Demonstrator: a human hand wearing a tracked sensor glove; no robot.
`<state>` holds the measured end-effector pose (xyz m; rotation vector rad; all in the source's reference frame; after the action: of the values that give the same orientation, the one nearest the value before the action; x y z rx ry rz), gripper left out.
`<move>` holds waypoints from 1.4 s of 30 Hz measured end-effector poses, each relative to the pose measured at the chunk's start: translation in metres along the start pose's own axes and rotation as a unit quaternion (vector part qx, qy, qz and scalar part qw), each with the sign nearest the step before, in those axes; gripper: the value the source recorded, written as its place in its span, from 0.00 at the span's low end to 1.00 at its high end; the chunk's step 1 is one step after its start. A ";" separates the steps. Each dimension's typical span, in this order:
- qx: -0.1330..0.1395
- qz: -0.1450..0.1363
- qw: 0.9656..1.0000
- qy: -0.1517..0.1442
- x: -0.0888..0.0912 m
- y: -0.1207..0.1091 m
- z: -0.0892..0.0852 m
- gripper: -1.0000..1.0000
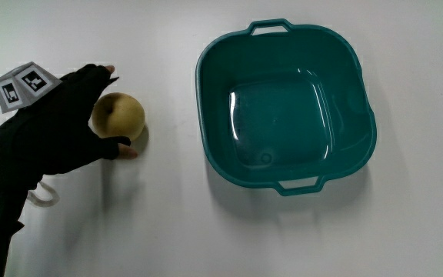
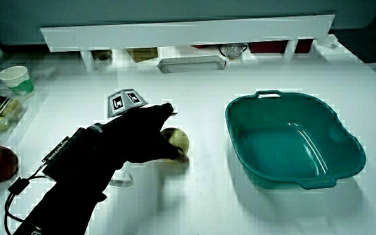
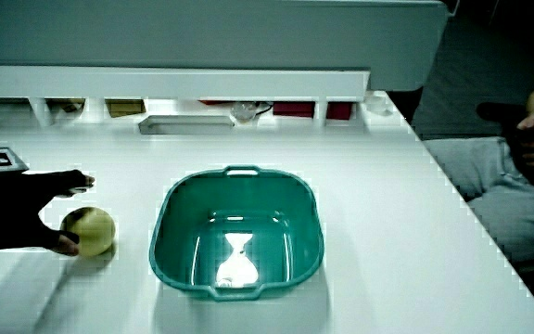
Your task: Pick pear from desk
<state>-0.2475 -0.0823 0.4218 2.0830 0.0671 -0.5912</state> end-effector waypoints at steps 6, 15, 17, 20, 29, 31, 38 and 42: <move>-0.014 0.006 1.000 0.002 -0.005 0.013 -0.004 0.50; -0.018 0.007 1.000 -0.004 -0.005 0.017 -0.009 0.50; -0.013 0.008 1.000 0.001 -0.004 0.018 -0.009 0.53; 0.000 0.007 1.000 0.000 -0.003 0.017 -0.009 0.60; 0.086 0.007 0.996 0.034 0.004 0.010 -0.009 0.82; 0.097 -0.006 0.995 0.038 0.003 0.010 -0.010 0.88; 0.115 -0.035 0.992 0.039 0.003 0.005 -0.005 1.00; 0.126 -0.060 0.989 0.046 0.013 -0.005 0.006 1.00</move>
<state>-0.2393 -0.0865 0.4096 2.3650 0.1810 -0.6015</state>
